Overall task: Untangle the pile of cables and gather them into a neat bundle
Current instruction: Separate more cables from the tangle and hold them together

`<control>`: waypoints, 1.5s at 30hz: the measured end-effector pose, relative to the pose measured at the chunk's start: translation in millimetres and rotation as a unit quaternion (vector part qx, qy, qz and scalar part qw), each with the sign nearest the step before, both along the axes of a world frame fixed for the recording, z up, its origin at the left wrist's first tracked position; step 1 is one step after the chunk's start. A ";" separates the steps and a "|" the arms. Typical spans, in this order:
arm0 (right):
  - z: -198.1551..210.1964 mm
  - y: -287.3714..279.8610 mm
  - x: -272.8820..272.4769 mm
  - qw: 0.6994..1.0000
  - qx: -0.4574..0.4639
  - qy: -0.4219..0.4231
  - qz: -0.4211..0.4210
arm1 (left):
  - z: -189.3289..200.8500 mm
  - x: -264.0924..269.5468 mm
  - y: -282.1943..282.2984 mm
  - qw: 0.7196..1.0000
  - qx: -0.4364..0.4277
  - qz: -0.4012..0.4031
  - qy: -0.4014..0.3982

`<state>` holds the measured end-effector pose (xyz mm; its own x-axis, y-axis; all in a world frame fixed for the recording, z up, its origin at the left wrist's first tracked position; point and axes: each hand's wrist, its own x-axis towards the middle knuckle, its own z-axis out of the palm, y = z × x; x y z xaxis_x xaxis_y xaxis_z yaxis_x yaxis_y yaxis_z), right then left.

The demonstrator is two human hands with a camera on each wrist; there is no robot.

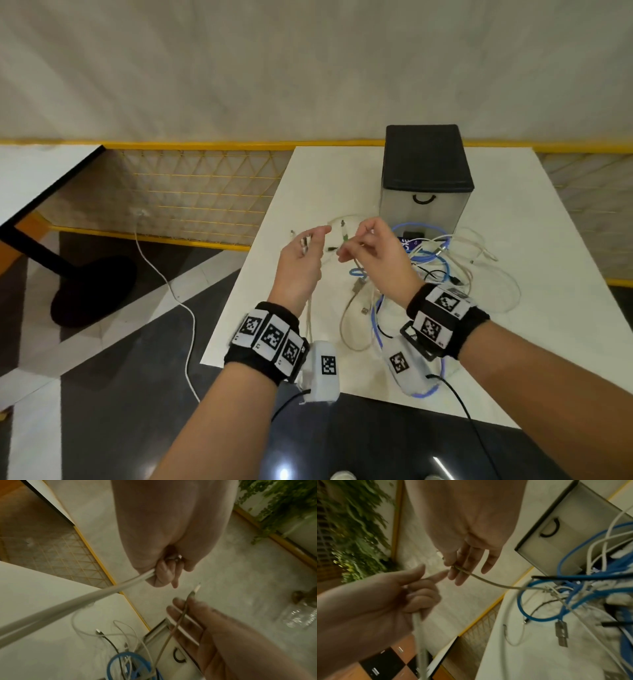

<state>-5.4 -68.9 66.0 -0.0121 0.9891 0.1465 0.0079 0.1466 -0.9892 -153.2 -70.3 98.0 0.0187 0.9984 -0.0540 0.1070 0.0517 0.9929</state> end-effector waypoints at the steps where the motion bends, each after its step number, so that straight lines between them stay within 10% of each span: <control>1: 8.2 -4.0 2.9 1.000 0.008 0.010 0.006 | 3.6 10.9 -0.6 1.000 0.010 -0.020 0.001; 18: -10.0 -23.2 85.8 0.956 -0.008 -0.275 0.106 | 63.3 24.9 28.6 0.987 0.069 0.008 -0.143; 24: 46.5 2.2 81.3 0.949 0.087 -0.295 0.075 | 51.9 43.7 6.2 0.951 0.042 -0.210 0.223; 33: 27.8 1.7 94.9 0.929 -0.042 -0.348 0.117 | 60.2 35.1 27.1 0.979 0.130 0.112 0.114; 40: 44.3 1.2 89.6 0.923 0.058 -0.370 0.089 | 47.2 61.3 10.2 0.907 0.137 -0.183 0.354; 45: 43.7 -2.5 101.9 0.932 0.027 -0.354 0.076 | 52.4 64.4 21.7 0.948 0.193 -0.054 0.248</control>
